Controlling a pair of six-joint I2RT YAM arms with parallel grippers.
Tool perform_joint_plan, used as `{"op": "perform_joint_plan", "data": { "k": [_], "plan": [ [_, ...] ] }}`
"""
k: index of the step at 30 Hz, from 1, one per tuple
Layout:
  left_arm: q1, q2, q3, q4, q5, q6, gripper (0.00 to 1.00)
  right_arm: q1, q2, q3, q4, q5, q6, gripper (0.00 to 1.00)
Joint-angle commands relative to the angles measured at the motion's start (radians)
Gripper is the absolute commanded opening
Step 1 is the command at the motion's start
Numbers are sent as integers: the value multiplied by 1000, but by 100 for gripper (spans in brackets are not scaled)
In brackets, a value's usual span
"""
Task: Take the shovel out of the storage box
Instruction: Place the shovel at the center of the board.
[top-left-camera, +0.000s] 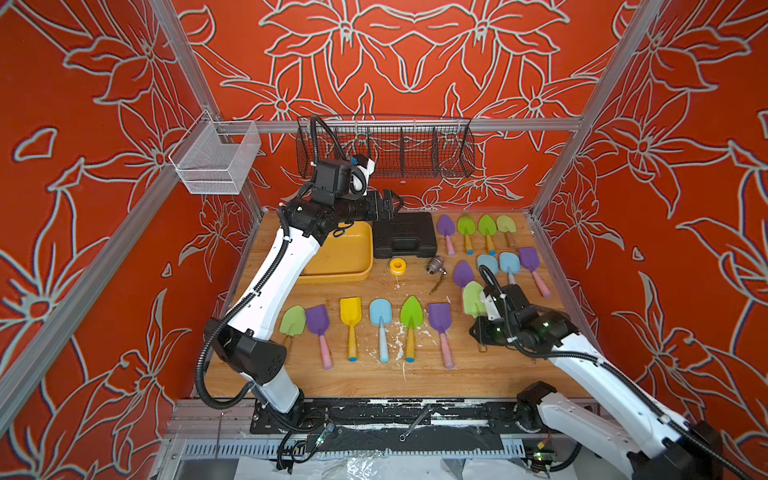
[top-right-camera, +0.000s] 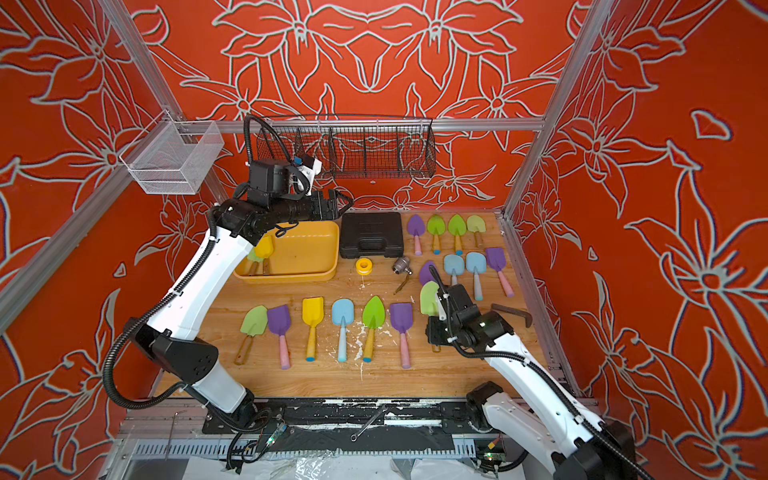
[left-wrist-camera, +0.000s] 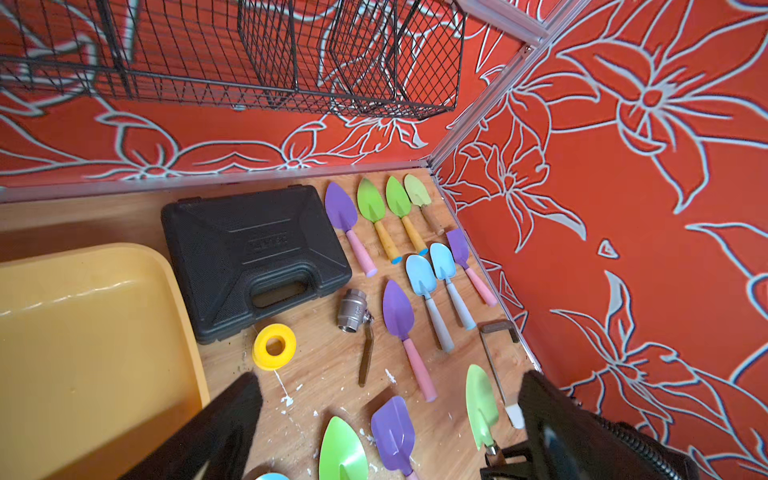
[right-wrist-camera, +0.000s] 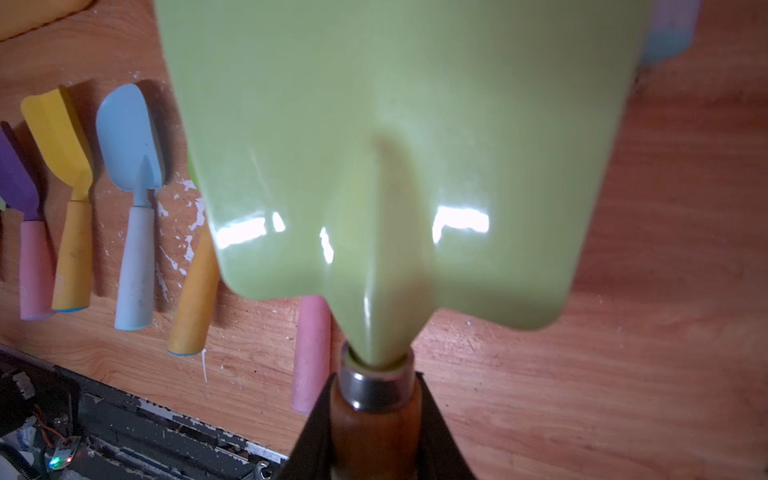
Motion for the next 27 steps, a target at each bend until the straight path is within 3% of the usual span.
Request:
{"op": "perform_joint_plan", "data": {
  "k": [1,15,27],
  "plan": [
    [-1,-11,5,19,-30,43,97,12,-61,-55,-56,31,89,0],
    [6,-7,-7,44,-33,75,97,32,-47,-171,-63,-7,145,0],
    [23,12,-13,44,-67,47,97,40,81,-201,22,-38,116,0]
  ]
}}
